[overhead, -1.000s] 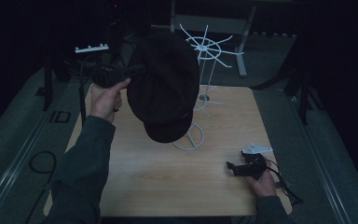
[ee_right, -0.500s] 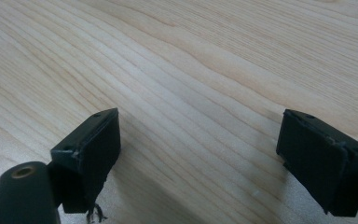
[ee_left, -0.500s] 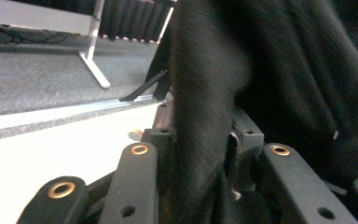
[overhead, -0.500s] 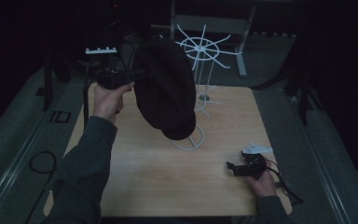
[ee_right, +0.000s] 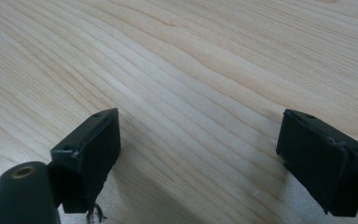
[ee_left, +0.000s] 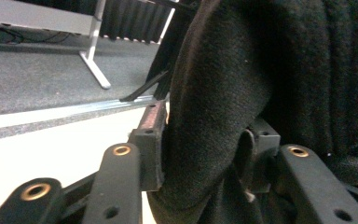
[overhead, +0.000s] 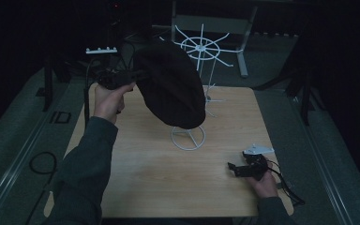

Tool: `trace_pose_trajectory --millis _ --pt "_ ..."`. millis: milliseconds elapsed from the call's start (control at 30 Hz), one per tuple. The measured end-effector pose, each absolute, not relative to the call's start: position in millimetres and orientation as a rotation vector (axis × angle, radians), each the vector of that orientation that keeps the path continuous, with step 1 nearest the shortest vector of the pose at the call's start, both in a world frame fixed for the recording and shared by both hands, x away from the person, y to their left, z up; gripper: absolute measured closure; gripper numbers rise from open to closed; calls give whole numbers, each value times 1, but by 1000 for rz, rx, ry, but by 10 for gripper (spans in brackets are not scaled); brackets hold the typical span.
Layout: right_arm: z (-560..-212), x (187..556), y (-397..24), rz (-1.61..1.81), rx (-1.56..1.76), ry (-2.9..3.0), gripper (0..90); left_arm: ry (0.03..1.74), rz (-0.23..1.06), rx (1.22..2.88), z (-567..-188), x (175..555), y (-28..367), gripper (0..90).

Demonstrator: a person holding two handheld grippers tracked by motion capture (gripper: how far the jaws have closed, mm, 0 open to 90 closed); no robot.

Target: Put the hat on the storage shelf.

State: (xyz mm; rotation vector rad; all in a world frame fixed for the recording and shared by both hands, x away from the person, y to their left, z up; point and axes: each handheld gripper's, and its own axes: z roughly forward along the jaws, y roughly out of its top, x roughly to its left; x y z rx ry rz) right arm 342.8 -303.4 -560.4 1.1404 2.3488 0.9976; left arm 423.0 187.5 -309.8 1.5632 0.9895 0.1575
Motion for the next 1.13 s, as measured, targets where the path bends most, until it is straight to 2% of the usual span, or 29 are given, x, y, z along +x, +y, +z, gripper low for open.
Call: trace_pose_trajectory --millis 167,367,833,1133 --pt "-560 343 -303 996 1139 2348 134 1001 169 1573 -309 422 187 501" --pt "-560 343 -303 998 1141 2349 134 1011 187 1577 -309 420 188 458" --pt "-560 343 -303 997 1139 2349 134 1018 230 1592 -306 413 191 293" --pt "-560 343 -303 998 1140 2348 134 1043 254 1557 -311 403 206 274"
